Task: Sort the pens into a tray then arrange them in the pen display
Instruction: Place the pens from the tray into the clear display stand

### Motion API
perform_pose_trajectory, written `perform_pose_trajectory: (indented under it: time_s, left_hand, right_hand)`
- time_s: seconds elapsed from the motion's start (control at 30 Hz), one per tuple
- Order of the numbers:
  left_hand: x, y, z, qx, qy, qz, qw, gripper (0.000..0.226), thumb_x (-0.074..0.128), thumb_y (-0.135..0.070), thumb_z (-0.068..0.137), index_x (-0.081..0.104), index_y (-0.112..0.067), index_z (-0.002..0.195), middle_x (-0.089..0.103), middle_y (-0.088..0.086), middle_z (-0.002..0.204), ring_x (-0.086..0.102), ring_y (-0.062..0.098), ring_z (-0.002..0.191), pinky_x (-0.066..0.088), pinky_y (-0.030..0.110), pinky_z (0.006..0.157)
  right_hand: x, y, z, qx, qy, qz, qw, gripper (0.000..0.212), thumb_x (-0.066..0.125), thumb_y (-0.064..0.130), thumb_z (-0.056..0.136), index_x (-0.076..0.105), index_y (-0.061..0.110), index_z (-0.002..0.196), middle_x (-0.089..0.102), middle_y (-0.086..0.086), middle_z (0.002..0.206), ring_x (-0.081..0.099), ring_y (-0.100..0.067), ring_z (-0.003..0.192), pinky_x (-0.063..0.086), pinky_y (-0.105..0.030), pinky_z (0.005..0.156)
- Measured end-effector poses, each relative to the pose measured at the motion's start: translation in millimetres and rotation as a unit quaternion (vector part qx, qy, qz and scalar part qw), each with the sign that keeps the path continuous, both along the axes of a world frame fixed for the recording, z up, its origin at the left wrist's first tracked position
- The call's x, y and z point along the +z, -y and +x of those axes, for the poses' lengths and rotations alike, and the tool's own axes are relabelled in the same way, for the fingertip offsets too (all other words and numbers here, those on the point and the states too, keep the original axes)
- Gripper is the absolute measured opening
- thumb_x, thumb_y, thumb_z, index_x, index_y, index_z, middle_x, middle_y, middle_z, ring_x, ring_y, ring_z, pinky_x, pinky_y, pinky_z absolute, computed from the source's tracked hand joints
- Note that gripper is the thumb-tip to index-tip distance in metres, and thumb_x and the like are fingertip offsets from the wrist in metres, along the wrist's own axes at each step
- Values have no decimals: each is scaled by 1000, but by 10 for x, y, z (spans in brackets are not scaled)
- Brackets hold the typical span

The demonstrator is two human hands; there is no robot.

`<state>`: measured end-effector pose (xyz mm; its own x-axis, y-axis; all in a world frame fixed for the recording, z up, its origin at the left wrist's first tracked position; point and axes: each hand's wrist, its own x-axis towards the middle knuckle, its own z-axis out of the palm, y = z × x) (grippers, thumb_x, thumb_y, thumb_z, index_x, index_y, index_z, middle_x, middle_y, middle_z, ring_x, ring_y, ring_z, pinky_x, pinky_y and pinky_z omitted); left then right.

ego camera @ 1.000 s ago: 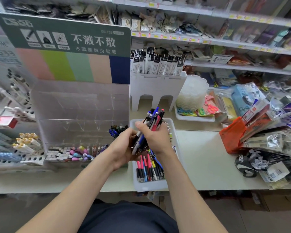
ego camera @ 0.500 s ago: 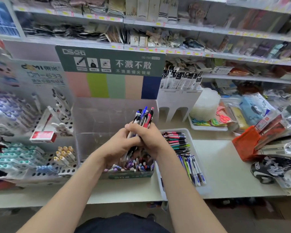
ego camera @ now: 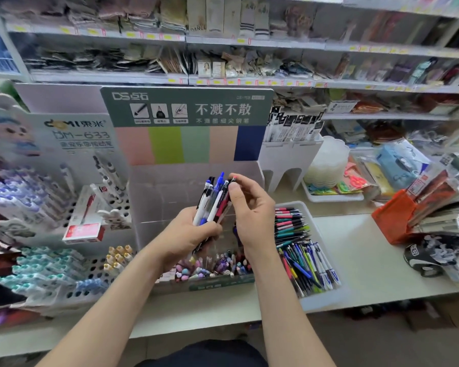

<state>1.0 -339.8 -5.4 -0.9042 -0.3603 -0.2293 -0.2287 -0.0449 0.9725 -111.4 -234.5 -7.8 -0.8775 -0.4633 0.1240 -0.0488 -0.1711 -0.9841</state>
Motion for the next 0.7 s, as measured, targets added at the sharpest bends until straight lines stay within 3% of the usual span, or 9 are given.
perform_pose_trajectory:
  time_s: [0.2, 0.3, 0.43, 0.53, 0.6, 0.7]
  left_hand:
    - [-9, 40, -96, 33, -39, 15, 999, 23, 73, -22, 101, 55, -11, 93, 60, 8, 70, 45, 19, 53, 37, 29, 47]
    - [-35, 101, -79, 58, -41, 15, 997, 22, 74, -24, 101, 56, -11, 96, 61, 8, 70, 45, 20, 53, 36, 29, 47]
    - [-36, 204, -5, 118, -32, -3, 992, 18, 76, -22, 99, 60, -16, 103, 67, 6, 75, 51, 18, 60, 40, 30, 50]
    - [-23, 262, 67, 155, -50, -29, 986, 20, 79, -22, 96, 62, -24, 108, 65, 9, 77, 52, 20, 62, 43, 30, 50]
    - [-21, 316, 152, 171, -64, -71, 981, 30, 81, -26, 94, 62, -33, 116, 68, 5, 85, 58, 17, 67, 49, 30, 58]
    - [-40, 386, 312, 197, -59, -177, 962, 46, 84, -29, 91, 56, -38, 127, 71, -19, 110, 69, 4, 97, 52, 20, 82]
  right_hand:
    - [43, 119, -111, -39, -20, 36, 998, 12, 66, 18, 105, 73, 15, 115, 80, 0, 96, 76, -13, 91, 59, -28, 80]
    - [29, 214, -115, -43, -44, 58, 996, 9, 64, 20, 106, 70, 17, 112, 78, -3, 84, 73, -18, 78, 59, -32, 74]
    - [28, 359, -43, -48, -70, 51, 995, 12, 62, 21, 107, 67, 21, 117, 76, 5, 99, 71, -13, 93, 58, -35, 85]
    - [47, 492, 63, -49, -81, 29, 995, 12, 60, 22, 108, 66, 23, 119, 73, 8, 103, 69, -14, 95, 56, -33, 85]
    - [87, 589, 158, -55, -80, -1, 995, 12, 56, 18, 110, 62, 19, 120, 74, 2, 98, 70, -15, 91, 54, -26, 82]
    - [179, 738, 247, -70, -82, -47, 993, 12, 48, 14, 113, 56, 14, 123, 74, -6, 90, 70, -15, 83, 53, -25, 78]
